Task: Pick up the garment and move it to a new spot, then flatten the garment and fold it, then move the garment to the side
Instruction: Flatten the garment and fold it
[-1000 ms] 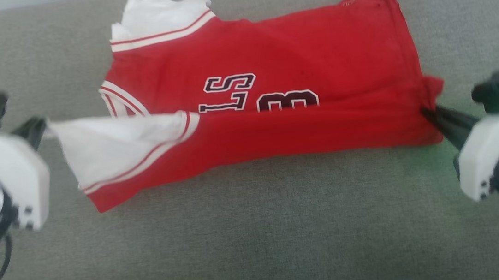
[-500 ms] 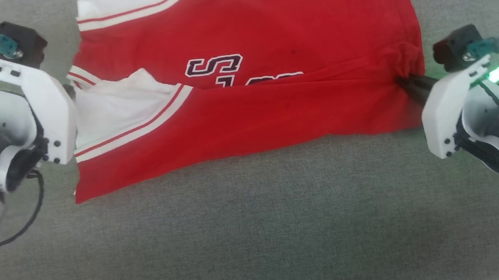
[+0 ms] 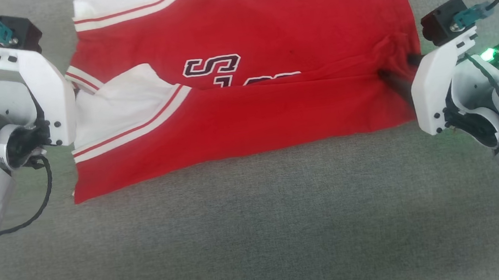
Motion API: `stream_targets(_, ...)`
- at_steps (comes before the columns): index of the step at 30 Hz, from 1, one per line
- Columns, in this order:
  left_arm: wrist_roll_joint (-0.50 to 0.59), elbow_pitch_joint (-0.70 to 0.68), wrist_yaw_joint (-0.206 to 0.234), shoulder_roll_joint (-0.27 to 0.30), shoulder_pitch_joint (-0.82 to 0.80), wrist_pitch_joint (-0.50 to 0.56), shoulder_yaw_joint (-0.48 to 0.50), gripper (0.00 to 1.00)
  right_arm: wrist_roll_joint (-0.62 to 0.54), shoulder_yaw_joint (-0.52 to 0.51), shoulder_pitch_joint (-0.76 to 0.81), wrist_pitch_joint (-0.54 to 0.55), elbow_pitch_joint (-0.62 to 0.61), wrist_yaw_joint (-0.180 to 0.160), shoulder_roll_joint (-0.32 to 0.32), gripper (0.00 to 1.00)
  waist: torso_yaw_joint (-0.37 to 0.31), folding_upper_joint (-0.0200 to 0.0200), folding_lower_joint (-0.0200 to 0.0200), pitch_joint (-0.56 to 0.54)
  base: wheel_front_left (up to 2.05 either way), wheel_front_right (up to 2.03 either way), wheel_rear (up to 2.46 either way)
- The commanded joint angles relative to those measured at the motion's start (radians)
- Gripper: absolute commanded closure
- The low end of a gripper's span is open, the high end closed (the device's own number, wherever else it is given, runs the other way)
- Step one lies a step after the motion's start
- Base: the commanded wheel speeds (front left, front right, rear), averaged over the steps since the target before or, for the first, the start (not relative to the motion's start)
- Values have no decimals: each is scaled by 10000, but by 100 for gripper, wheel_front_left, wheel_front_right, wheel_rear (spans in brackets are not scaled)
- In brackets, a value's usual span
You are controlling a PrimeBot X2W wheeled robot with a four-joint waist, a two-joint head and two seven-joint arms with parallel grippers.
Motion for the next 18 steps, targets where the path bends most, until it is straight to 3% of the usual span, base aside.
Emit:
stream_targets(1,-118,-8,43,13,-100,24,36,0,39,84,180,30,144,-10,33,0,45,0,0,-70,0,0,0)
stream_targets(10,-177,-1377,765,552,387,348,202,0,-537,-1092,502,-1748,-583,-10,-263,0,247,0,0,-448,0,0,0)
stream_targets(18,-565,-4119,1997,1474,1901,869,383,0,-2418,-3647,1402,-4003,-1691,-11,644,0,233,0,0,-649,0,0,0)
